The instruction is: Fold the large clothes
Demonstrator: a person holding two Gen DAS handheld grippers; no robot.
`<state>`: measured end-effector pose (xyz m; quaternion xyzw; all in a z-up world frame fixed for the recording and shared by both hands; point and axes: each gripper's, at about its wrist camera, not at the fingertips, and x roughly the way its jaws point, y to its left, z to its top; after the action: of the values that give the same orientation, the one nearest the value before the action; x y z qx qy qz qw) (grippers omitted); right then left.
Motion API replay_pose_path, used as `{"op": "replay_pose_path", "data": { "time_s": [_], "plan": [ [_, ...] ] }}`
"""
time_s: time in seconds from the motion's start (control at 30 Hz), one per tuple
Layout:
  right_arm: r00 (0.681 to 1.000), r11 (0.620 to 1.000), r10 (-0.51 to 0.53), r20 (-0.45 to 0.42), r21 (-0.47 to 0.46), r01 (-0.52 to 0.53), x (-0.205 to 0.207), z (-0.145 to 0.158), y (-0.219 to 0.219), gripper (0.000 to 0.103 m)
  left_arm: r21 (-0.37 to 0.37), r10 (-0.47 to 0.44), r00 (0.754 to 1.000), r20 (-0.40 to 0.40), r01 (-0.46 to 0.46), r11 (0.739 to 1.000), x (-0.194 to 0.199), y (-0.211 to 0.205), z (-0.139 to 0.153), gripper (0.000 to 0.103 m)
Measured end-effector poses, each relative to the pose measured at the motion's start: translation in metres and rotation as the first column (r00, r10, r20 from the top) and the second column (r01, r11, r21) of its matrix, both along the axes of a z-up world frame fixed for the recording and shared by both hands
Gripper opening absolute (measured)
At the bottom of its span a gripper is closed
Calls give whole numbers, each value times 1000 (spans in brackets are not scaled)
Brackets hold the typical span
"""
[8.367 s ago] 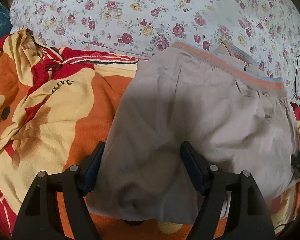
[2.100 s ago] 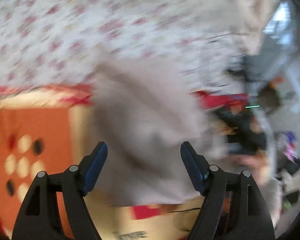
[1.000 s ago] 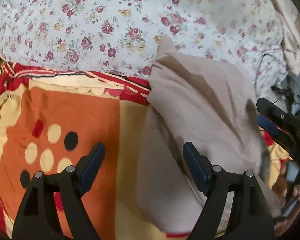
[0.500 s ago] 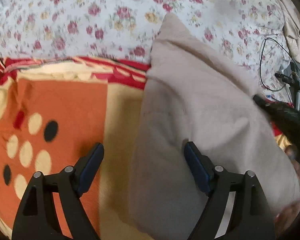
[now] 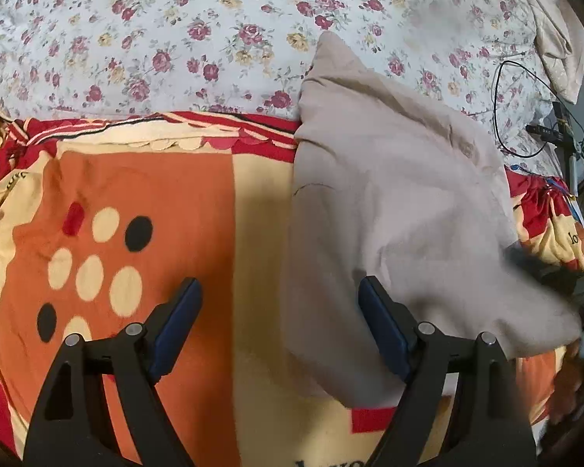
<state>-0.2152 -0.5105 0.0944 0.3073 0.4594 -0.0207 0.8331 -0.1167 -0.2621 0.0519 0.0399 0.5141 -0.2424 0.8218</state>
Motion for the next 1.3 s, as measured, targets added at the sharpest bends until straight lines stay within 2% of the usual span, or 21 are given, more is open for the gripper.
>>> {"op": "replay_pose_path", "data": {
  "time_s": [0.03,0.17,0.23,0.3,0.33,0.43,0.5,0.53,0.57,0.6,0.63,0.73,0.8,0.83,0.87,0.97,1.03,1.1,1.17,1.2,1.3],
  "plan": [
    [1000,1000,7,-12,-8,-8,-2,-6,2,3,-1,-1,1000,-6,1,1000,-1,3,2,83],
    [994,999,-41,102,-28,44,-28,5,-18,3,-13,-20,999,25,21,1000,-7,16,14,83],
    [993,991,-82,87,-99,91,-34,0,-26,1,12,-49,998,35,49,999,-12,16,10,83],
    [992,980,-123,-3,-158,121,-29,-18,-29,0,36,-81,996,23,80,996,-15,15,3,83],
    [991,979,-130,-12,-159,127,-30,-22,-31,0,31,-82,996,27,81,996,-19,20,2,83],
    [990,987,-119,73,-102,126,-49,0,-33,0,-6,-116,993,20,116,993,-30,38,5,83],
    [990,987,-89,110,-126,102,-59,20,-24,11,34,-161,987,13,160,987,-43,45,0,83],
    [990,986,-77,121,-136,94,-61,26,-19,31,47,-179,984,8,179,983,-48,46,-2,83],
    [989,988,-63,133,-132,81,-65,31,-13,66,60,-196,981,-1,195,979,-54,46,-7,83],
    [990,991,-56,128,-117,72,-65,30,-7,81,65,-205,979,-12,205,977,-59,45,-11,83],
    [992,993,-52,113,-101,63,-63,27,-3,86,59,-211,977,-17,211,976,-62,42,-13,83],
    [996,997,-63,61,-35,65,-56,7,1,85,16,-178,984,3,178,984,-61,28,-14,83],
    [997,998,-57,58,-19,58,-50,-3,5,68,-28,-143,990,16,143,989,-54,18,-11,83],
    [997,999,-37,74,-25,39,-47,-3,9,32,-34,-129,991,31,130,991,-52,13,-10,83],
    [997,999,-18,80,-38,21,-43,-2,13,13,-14,-120,992,45,121,993,-49,6,-10,83],
    [990,998,-17,142,-59,26,-44,15,16,9,69,-94,991,92,88,994,-38,-5,-16,83],
    [978,998,-30,208,-51,41,-53,31,11,1,66,-70,992,102,63,996,-32,6,-14,83],
    [963,996,-35,267,-64,54,-65,48,7,0,18,-46,997,68,44,999,-26,25,-12,84],
    [968,989,-39,249,-128,72,-67,48,6,0,39,-18,998,57,15,999,-22,38,-20,84],
    [980,983,-39,195,-166,72,-64,37,4,0,48,-12,999,41,10,999,-23,43,-25,84],
    [994,983,-49,93,-169,65,-60,10,-1,0,70,-23,1000,-1,23,997,-26,52,-29,84]
  ]
}}
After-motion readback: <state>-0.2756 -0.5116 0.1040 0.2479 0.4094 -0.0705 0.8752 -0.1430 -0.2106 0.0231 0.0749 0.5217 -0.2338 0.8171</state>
